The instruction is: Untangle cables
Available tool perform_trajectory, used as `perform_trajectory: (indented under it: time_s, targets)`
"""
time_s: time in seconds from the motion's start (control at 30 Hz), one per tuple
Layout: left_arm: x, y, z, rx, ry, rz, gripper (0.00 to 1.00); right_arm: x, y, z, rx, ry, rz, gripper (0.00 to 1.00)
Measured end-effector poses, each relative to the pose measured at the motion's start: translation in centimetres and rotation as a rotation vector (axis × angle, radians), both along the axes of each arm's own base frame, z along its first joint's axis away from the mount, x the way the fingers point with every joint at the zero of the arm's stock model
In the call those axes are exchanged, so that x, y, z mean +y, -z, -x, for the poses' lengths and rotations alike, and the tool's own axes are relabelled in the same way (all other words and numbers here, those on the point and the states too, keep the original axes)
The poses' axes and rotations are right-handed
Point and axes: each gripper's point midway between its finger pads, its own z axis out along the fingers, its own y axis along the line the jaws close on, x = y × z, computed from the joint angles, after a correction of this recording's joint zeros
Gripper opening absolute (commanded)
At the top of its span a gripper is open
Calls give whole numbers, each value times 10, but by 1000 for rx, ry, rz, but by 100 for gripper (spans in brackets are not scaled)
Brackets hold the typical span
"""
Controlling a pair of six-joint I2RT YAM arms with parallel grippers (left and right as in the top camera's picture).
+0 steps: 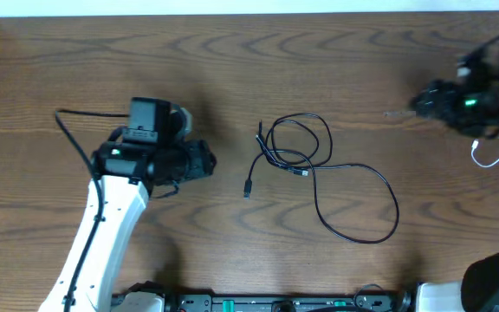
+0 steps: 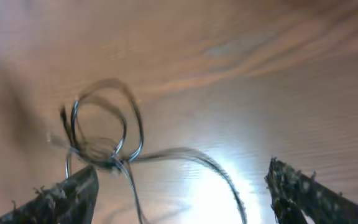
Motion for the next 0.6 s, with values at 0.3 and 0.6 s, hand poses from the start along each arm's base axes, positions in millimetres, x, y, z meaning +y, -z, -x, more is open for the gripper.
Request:
perform_trajectory:
  time_s: [0.3, 0.6]
  targets:
    - [-6, 3, 0, -33, 48, -90, 59, 110, 93, 32, 46, -352, 11, 73]
    - [-2, 5, -1, -31, 40, -116, 59, 180, 141, 69, -22, -613, 99, 65]
